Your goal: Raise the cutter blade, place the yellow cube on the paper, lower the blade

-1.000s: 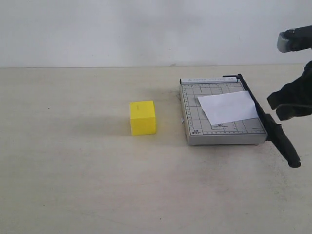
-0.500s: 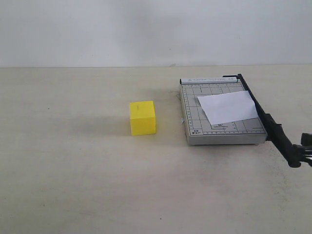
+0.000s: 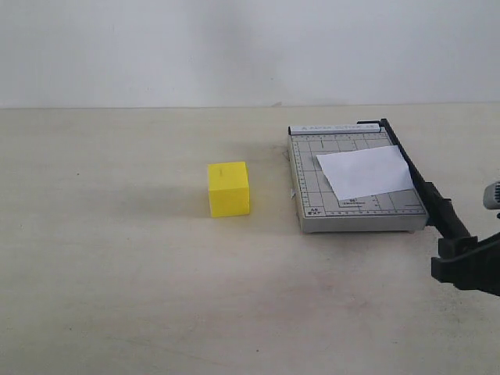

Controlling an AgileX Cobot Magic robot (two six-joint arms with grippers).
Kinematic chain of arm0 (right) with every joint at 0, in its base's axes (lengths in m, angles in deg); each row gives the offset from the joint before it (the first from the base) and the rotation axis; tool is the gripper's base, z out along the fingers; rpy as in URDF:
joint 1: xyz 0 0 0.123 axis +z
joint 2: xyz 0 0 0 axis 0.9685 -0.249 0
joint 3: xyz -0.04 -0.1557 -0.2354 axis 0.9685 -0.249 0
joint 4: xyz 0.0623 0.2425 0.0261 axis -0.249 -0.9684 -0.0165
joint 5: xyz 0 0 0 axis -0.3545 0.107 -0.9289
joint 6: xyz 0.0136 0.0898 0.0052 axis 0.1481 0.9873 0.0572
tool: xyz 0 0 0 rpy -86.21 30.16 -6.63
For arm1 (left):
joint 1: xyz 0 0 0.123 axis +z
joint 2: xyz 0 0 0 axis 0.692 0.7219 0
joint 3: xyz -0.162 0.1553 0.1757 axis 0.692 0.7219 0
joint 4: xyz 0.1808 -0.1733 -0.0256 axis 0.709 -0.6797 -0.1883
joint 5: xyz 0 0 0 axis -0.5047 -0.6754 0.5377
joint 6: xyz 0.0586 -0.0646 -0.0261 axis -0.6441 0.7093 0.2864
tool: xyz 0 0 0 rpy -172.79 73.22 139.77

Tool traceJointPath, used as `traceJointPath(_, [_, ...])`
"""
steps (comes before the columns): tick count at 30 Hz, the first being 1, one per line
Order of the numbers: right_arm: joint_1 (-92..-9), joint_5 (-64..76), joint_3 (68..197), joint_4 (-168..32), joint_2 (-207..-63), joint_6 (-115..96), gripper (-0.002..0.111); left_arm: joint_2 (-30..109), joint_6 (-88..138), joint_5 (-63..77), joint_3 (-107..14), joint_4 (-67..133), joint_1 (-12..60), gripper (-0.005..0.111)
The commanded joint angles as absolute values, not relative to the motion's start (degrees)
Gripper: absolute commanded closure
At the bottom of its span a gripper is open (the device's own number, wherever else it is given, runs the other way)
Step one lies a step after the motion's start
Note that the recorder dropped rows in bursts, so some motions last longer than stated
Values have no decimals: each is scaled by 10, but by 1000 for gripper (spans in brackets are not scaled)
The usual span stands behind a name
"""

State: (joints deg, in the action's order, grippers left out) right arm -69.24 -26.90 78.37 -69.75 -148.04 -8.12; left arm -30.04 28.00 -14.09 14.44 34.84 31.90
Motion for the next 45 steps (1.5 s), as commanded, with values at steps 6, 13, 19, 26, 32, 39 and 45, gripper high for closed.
traceJointPath(6, [-690,-293,797,-707,-1548,-76,48,-303,284,-138,144,351,319,102])
traceJointPath(13, [-690,-291,797,-707,-1550,-76,101,-303,284,-138,144,351,319,102])
traceJointPath(19, [-690,-293,797,-709,-1548,-71,108,-303,284,-138,144,351,319,102])
traceJointPath(26, [-690,-334,797,-709,-1486,-74,108,-303,284,-138,144,351,319,102])
traceJointPath(32, [-690,-369,797,-709,-1411,-77,108,-303,284,-138,144,351,319,102])
traceJointPath(39, [-690,-412,797,-709,-1353,-83,108,-303,284,-138,144,351,319,102])
traceJointPath(45, [-690,-399,797,-709,-1344,-83,108,-303,284,-138,144,351,319,102])
